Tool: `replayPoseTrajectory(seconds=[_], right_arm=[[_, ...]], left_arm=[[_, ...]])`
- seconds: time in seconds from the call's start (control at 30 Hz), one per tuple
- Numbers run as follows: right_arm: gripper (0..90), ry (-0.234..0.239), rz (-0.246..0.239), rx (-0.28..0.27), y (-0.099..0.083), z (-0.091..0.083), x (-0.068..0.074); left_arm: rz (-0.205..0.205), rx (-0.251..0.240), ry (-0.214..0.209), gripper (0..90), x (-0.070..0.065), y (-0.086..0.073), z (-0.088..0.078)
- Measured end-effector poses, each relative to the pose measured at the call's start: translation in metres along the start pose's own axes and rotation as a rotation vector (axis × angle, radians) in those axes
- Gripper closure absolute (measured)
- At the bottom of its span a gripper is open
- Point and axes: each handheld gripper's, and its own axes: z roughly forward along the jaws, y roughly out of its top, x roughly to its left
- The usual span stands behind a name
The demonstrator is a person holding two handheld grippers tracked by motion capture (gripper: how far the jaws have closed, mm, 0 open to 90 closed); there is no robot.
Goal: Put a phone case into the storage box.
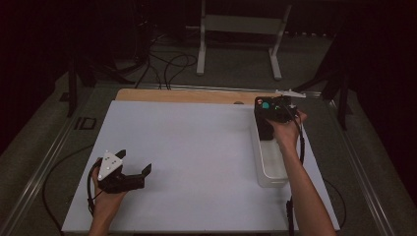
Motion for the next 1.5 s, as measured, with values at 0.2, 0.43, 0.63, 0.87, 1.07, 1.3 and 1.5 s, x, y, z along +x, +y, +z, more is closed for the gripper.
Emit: replayPoseTrajectory(seconds=[0.2,0.43,0.63,0.87,1.07,1.3,1.5], right_arm=[[7.8,0.063,-0.050,-0.011,-0.006,-0.016,0.008],[8.4,0.134,-0.087,-0.041,-0.019,-0.040,0.013],[9.3,0.187,-0.099,-0.097,-0.039,-0.067,0.019],[9.3,0.274,-0.148,-0.140,-0.059,-0.090,0.028],[9.3,0.312,-0.208,-0.199,-0.077,-0.106,0.036],[9.2,0.348,-0.218,-0.243,-0.099,-0.123,0.042],[9.2,0.362,-0.242,-0.277,-0.119,-0.129,0.044]], left_arm=[[-0.002,0.000,-0.009,0.2,0.001,0.002,-0.001],[-0.007,0.021,-0.021,0.2,0.003,0.004,-0.003],[-0.025,0.010,-0.017,0.2,0.006,0.006,-0.006],[-0.019,-0.003,-0.023,0.2,0.007,0.011,-0.013],[-0.015,-0.020,-0.023,0.2,0.009,0.013,-0.017],[-0.009,-0.036,-0.024,0.2,0.010,0.012,-0.021],[0.012,-0.053,-0.048,0.1,0.006,0.010,-0.020]])
